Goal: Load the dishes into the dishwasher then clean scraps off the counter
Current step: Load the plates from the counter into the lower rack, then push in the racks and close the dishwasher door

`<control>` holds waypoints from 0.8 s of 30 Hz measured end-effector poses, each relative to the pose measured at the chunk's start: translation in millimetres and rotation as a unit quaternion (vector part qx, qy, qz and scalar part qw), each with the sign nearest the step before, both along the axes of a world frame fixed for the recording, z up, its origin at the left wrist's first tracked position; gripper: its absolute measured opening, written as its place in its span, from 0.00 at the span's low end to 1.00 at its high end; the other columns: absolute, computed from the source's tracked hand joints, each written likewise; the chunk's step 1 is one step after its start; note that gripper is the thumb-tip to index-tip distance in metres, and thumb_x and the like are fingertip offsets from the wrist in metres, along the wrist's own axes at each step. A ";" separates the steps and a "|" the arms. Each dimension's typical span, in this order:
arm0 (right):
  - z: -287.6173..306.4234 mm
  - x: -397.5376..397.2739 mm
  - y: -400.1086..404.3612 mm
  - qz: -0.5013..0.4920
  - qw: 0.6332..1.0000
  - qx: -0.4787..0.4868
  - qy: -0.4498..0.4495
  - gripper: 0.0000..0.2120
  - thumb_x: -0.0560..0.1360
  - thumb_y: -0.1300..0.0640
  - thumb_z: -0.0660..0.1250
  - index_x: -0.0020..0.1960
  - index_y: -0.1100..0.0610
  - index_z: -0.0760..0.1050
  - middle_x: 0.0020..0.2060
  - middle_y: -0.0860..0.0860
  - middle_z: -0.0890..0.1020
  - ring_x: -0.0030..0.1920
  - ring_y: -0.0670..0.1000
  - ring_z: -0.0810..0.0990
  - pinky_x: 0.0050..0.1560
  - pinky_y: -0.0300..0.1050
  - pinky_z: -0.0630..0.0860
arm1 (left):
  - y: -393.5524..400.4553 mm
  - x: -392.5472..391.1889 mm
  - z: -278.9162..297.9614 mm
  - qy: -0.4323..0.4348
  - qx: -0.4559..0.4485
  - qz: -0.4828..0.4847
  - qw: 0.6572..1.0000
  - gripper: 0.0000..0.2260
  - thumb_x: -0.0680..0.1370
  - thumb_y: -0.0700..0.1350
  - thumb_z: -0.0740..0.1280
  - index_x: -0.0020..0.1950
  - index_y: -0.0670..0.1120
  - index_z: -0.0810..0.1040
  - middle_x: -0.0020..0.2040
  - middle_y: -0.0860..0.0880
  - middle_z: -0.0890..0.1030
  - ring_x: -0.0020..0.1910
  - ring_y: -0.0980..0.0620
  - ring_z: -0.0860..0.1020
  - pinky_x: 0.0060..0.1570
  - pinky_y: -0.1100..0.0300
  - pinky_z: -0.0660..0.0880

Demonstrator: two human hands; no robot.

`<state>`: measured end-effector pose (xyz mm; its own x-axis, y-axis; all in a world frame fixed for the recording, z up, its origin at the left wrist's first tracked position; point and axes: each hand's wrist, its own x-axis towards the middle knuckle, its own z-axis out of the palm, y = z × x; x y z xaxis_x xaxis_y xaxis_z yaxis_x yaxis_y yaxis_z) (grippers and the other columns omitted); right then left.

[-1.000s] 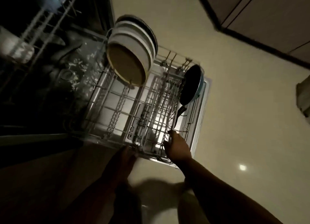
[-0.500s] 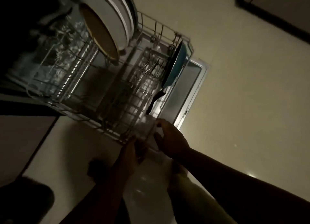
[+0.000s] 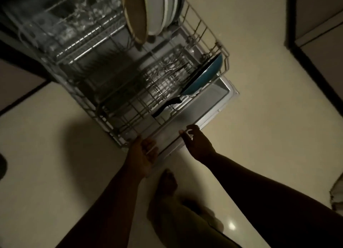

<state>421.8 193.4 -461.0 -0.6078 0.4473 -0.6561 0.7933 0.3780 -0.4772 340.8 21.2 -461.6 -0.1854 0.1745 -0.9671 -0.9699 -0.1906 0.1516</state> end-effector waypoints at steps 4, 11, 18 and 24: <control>-15.9 -5.5 21.5 0.001 1.000 -0.012 -0.015 0.22 0.80 0.41 0.55 0.65 0.56 0.66 0.53 0.53 0.78 0.47 0.53 0.78 0.47 0.43 0.69 | -7.8 32.8 -3.8 -0.006 0.031 0.085 0.996 0.13 0.78 0.54 0.63 0.44 0.44 0.74 0.41 0.46 0.76 0.37 0.49 0.74 0.41 0.58 0.70; 37.5 -6.8 82.2 -0.306 0.928 -0.212 -0.020 0.24 0.76 0.39 0.62 0.62 0.55 0.67 0.52 0.56 0.77 0.52 0.59 0.79 0.48 0.51 0.79 | -17.5 89.4 29.7 -0.032 0.003 0.210 0.977 0.20 0.78 0.60 0.59 0.49 0.43 0.75 0.51 0.44 0.77 0.47 0.44 0.76 0.48 0.53 0.71; 32.8 -40.5 139.3 -0.377 0.872 -0.311 -0.037 0.35 0.77 0.34 0.57 0.74 0.57 0.61 0.69 0.60 0.69 0.65 0.65 0.70 0.62 0.57 0.71 | 18.2 100.8 33.6 -0.035 0.022 0.320 0.946 0.38 0.73 0.70 0.57 0.70 0.42 0.68 0.64 0.42 0.73 0.62 0.40 0.72 0.66 0.47 0.65; 7.0 -105.1 164.8 -0.401 0.847 -0.350 -0.024 0.40 0.71 0.29 0.61 0.74 0.52 0.60 0.66 0.58 0.70 0.62 0.63 0.72 0.57 0.57 0.76 | 52.7 55.7 17.4 -0.030 0.035 0.391 0.919 0.46 0.68 0.73 0.60 0.77 0.45 0.57 0.73 0.40 0.66 0.71 0.37 0.64 0.68 0.42 0.62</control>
